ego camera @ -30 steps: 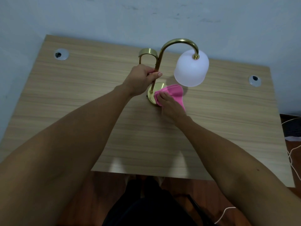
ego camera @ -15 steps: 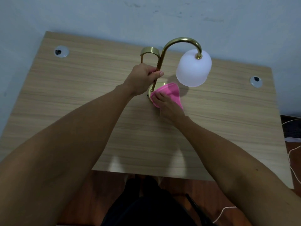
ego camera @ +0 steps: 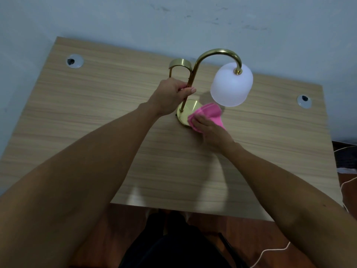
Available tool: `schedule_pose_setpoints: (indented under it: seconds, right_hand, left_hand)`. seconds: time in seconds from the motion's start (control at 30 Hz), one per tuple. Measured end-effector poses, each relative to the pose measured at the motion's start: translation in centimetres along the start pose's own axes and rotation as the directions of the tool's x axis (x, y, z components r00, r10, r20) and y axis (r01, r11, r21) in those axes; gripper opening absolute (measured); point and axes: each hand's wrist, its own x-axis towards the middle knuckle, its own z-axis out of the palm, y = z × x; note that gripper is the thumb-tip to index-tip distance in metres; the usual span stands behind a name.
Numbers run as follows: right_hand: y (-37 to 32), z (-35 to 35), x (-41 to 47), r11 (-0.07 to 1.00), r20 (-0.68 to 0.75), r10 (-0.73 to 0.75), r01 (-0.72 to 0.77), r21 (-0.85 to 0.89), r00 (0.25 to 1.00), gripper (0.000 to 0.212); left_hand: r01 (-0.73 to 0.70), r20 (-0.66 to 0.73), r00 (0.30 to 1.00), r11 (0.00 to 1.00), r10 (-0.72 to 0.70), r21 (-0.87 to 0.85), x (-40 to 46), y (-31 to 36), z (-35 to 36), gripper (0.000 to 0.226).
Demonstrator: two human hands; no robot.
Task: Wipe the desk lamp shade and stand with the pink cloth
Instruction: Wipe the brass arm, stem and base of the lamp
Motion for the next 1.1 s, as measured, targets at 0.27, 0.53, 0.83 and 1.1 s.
schedule_pose_setpoints:
  seconds: [0.27, 0.53, 0.83, 1.1]
  right_hand:
    - [2.5, -1.1, 7.8, 0.926, -0.058, 0.238, -0.208, 0.314, 0.970, 0.050]
    - [0.7, -0.1, 2.9, 0.829, -0.116, 0.462, -0.382, 0.410, 0.879, 0.063]
    - [-4.5, -0.4, 5.7, 0.690, 0.027, 0.643, -0.594, 0.414, 0.765, 0.067]
    - [-3.8, -0.1, 4.9, 0.880, -0.153, 0.416, -0.354, 0.318, 0.897, 0.059]
  left_hand:
    - [-0.073, -0.014, 0.997, 0.994, 0.075, 0.083, 0.3, -0.6, 0.2, 0.031]
    - [-0.076, -0.049, 0.996, 0.993, 0.081, 0.092, 0.2, -0.5, 0.4, 0.036]
    - [-0.071, -0.008, 0.997, 0.992, 0.072, 0.109, 0.2, -0.4, 0.0, 0.044]
    - [-0.099, -0.017, 0.995, 0.990, 0.101, 0.104, 0.0, -0.4, 0.1, 0.042]
